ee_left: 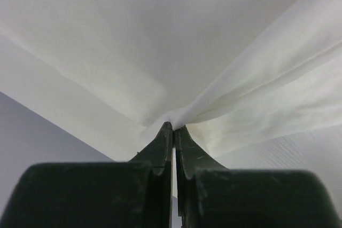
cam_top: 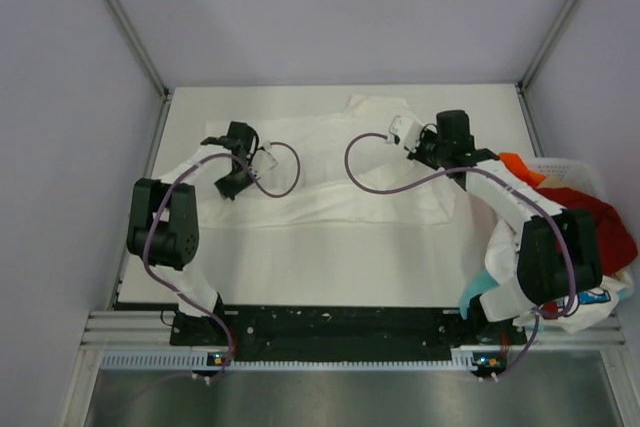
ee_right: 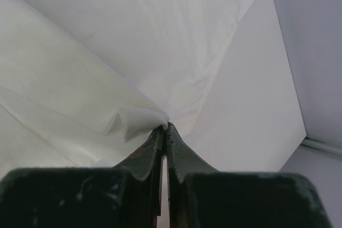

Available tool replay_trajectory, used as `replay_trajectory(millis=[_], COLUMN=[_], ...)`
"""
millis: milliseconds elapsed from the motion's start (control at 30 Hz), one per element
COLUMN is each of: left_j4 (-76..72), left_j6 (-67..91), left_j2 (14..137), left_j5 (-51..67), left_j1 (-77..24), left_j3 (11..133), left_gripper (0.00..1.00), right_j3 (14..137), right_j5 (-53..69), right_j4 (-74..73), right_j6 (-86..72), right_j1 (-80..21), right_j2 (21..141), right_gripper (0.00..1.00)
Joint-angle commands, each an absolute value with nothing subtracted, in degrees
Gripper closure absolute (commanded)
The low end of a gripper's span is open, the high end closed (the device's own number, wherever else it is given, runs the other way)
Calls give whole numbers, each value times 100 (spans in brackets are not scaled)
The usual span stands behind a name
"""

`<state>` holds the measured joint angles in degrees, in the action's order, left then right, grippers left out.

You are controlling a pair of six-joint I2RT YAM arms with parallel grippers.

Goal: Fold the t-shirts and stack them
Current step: Fold the flattened tshirt in 1/3 of the way

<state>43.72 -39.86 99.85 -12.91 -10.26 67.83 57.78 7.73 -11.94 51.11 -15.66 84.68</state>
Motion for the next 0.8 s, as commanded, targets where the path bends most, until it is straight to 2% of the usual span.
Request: replay_trajectory(millis=[0,467,567,700,767], left_j4=[4263,4237,3913,3157,2893], left_j6=[-3736,-3621,-3691,-3928,-3981], left_j2=[10098,10661,10775,10986,11144], left_j5=[-1204,-1898,-2179,-2846,-2909], left_j1=[-1011,-1011,-1011,-967,-836], left_j3=[7233,7796,7796,8015,8287], left_gripper=[100,99,80,70,67], right_j3=[6213,6407,6556,6925,7302], right_j5=[1010,835,695,378,195], right_j4=[-896,-1011,-949,-739,-642], right_j6=[5457,5432,5274,4721,4335], right_j1=[-1389,-1345,-1354,-1301,-1292], right_j2=[8815,9527,9755,10290,10651], right_gripper=[100,100,100,100,89])
